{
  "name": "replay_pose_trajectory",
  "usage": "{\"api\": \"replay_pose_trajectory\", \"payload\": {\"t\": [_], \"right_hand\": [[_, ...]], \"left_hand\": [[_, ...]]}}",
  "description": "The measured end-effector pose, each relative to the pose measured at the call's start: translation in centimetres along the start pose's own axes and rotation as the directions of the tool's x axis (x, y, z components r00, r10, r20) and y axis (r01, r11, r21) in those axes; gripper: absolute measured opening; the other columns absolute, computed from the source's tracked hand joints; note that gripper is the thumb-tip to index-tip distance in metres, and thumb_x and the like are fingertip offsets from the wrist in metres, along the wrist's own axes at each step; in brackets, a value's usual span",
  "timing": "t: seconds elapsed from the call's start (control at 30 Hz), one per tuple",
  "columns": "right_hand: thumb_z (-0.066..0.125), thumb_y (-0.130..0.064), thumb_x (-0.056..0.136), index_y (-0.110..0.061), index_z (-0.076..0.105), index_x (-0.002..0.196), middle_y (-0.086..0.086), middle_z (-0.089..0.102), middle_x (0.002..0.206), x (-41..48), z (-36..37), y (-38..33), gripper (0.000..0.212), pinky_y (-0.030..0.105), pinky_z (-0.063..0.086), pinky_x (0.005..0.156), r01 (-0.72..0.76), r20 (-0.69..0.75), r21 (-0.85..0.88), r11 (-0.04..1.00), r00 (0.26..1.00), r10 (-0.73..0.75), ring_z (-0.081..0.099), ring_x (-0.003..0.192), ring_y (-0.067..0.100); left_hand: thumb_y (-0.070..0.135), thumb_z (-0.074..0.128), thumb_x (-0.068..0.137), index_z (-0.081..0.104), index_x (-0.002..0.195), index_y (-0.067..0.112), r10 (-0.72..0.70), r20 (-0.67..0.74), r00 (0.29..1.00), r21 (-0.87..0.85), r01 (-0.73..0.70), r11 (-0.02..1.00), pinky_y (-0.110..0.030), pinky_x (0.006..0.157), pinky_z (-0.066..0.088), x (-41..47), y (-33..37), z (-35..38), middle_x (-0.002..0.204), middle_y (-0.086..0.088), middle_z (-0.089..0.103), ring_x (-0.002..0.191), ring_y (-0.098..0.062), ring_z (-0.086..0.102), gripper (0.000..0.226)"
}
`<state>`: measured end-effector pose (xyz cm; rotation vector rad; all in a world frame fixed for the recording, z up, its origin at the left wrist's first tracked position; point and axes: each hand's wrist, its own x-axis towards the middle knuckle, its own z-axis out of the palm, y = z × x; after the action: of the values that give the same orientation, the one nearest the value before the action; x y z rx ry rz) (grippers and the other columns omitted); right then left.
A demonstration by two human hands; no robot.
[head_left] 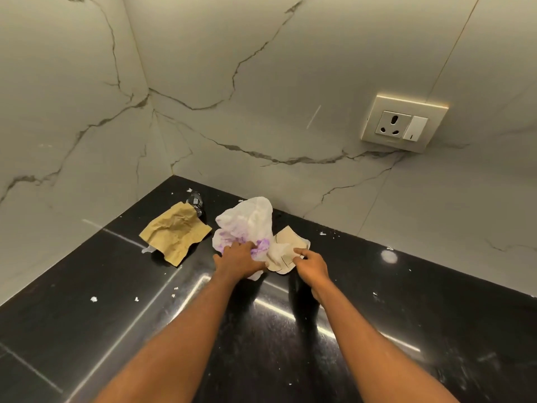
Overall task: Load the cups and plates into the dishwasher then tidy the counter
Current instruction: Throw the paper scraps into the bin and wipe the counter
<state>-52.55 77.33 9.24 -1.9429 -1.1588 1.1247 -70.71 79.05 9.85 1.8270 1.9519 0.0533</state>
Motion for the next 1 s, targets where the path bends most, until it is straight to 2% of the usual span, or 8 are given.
{"api": "replay_pose_trajectory", "payload": {"t": [0.13,0.2,0.3,0.4,0.47,0.57,0.73,1.0], "right_hand": [[0.056,-0.014,0.092,-0.013,0.069,0.107,0.011,0.062,0.118,0.9,0.7,-0.5,0.020,0.038,0.047,0.095,-0.086,0.003,0.160,0.983,0.996,0.086,0.057,0.110,0.026],[0.058,-0.011,0.092,-0.015,0.070,0.087,0.006,0.066,0.101,0.6,0.5,-0.3,0.014,0.038,0.050,0.091,-0.079,-0.066,0.241,0.967,0.993,0.098,0.062,0.104,0.024],[0.064,-0.009,0.087,-0.018,0.072,0.090,0.002,0.069,0.105,0.1,0.1,1.1,0.012,0.032,0.053,0.080,-0.053,-0.218,0.333,0.942,0.967,0.131,0.063,0.093,0.018],[0.065,-0.006,0.085,-0.020,0.070,0.097,0.003,0.065,0.107,-1.2,-0.8,2.5,0.019,0.030,0.049,0.072,-0.043,-0.315,0.386,0.921,0.932,0.176,0.060,0.092,0.020],[0.066,-0.006,0.083,-0.020,0.067,0.094,0.004,0.064,0.106,-2.0,-1.5,3.3,0.018,0.031,0.050,0.071,-0.027,-0.346,0.409,0.912,0.920,0.183,0.060,0.093,0.022],[0.068,-0.007,0.082,-0.021,0.065,0.092,0.005,0.064,0.106,-3.4,-2.3,4.4,0.018,0.037,0.056,0.076,-0.014,-0.367,0.425,0.905,0.911,0.187,0.061,0.095,0.024],[0.067,-0.007,0.084,-0.022,0.063,0.091,0.004,0.063,0.106,-5.8,-3.6,5.8,0.017,0.037,0.055,0.076,0.037,-0.411,0.426,0.904,0.898,0.157,0.060,0.095,0.024],[0.063,-0.007,0.088,-0.022,0.065,0.094,0.001,0.062,0.112,-11.1,-6.8,8.3,0.016,0.037,0.054,0.084,0.115,-0.425,0.425,0.898,0.901,0.086,0.060,0.099,0.022]], "left_hand": [[0.047,0.063,0.078,0.059,0.097,0.020,0.008,-0.164,0.986,-0.059,-0.018,0.998,-0.039,0.088,0.045,-0.9,-0.6,1.2,0.106,-0.002,0.060,0.105,-0.026,0.055,0.033],[0.033,0.064,0.078,0.051,0.074,0.019,0.009,-0.205,0.979,-0.197,-0.050,0.979,-0.032,0.066,0.046,-1.9,-0.9,1.1,0.081,0.000,0.059,0.084,-0.023,0.058,0.019],[0.018,0.065,0.077,0.044,0.078,0.018,0.016,-0.244,0.970,-0.375,-0.110,0.920,-0.023,0.050,0.035,-3.6,-1.4,1.4,0.076,0.001,0.055,0.070,-0.017,0.054,0.021],[0.014,0.065,0.080,0.042,0.115,0.017,0.038,-0.251,0.967,-0.488,-0.161,0.858,-0.015,0.058,0.041,-6.1,-2.1,1.9,0.092,0.003,0.059,0.075,-0.009,0.056,0.042],[0.021,0.063,0.084,0.039,0.130,0.025,0.051,-0.246,0.968,-0.511,-0.174,0.842,-0.024,0.071,0.048,-7.2,-2.4,2.2,0.096,0.007,0.060,0.083,-0.011,0.060,0.053],[0.025,0.057,0.082,0.062,0.090,0.020,0.013,-0.235,0.972,-0.430,-0.116,0.896,-0.035,0.064,0.055,-8.2,-2.7,2.5,0.074,0.008,0.066,0.070,-0.013,0.064,0.011],[0.028,0.057,0.077,0.054,0.058,0.017,0.084,-0.403,0.911,-0.337,-0.233,0.912,-0.023,0.046,0.034,-10.6,-1.8,2.5,0.066,0.003,0.050,0.061,-0.009,0.048,0.022],[0.017,0.061,0.082,0.066,0.092,0.017,-0.096,-0.492,0.865,-0.528,-0.209,0.823,-0.029,0.061,0.047,-17.7,1.0,2.9,0.082,0.003,0.067,0.073,-0.016,0.061,0.012]]}}
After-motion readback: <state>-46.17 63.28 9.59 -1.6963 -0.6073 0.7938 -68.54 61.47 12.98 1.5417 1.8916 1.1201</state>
